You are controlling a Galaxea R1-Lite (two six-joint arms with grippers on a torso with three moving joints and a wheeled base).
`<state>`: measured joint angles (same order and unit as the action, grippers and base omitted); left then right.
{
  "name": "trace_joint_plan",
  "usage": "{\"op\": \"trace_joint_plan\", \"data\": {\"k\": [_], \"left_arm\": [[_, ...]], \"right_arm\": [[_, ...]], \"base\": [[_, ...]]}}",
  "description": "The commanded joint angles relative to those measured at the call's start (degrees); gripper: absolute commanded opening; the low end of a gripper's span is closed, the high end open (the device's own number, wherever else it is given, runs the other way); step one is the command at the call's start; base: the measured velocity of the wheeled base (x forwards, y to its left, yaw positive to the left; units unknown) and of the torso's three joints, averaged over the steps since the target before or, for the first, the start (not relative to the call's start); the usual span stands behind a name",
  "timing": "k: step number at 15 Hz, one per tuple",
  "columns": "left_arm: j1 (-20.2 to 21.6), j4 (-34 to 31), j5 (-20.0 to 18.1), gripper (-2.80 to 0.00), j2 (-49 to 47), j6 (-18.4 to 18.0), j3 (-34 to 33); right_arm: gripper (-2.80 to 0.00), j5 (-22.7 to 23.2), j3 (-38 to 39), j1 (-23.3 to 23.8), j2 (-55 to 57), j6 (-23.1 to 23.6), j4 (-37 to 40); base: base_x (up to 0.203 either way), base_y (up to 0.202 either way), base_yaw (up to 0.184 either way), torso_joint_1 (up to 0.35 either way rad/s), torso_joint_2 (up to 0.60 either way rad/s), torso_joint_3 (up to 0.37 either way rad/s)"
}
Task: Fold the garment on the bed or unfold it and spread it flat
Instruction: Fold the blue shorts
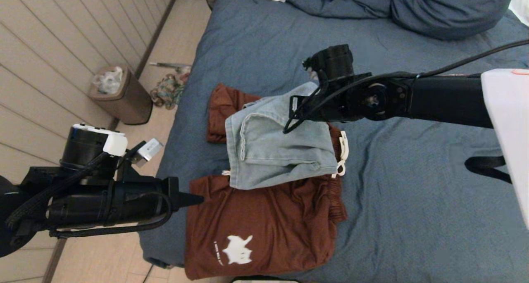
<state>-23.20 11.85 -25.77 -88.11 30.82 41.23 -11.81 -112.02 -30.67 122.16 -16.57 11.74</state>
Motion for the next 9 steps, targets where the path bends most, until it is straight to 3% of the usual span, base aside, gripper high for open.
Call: {"op": "trace_joint_plan", "data": {"k": [1,5,9], "left_arm": [[0.0,0.4,-0.1,-2.8,0.0,0.3,0.0],[0.0,4.3,0.2,-2.8,-0.2,1.9,-1.1],[0.1,5.9,0.2,-2.8,-0.2,2.5,-1.8]], "right_arm": [[-2.8,-4.1,0.0,-5.0,1.3,0.1,-7.6],[-2.8,-17.1,0.0,-10.7,3.9,4.8,-22.4],[-2.8,-21.6,0.0,-12.8,3.2,8.3,-28.4]], "base": [[0.0,0.0,0.0,0.0,0.0,0.0],[0.0,0.0,0.0,0.0,0.0,0.0],[0.0,0.0,0.0,0.0,0.0,0.0]]}}
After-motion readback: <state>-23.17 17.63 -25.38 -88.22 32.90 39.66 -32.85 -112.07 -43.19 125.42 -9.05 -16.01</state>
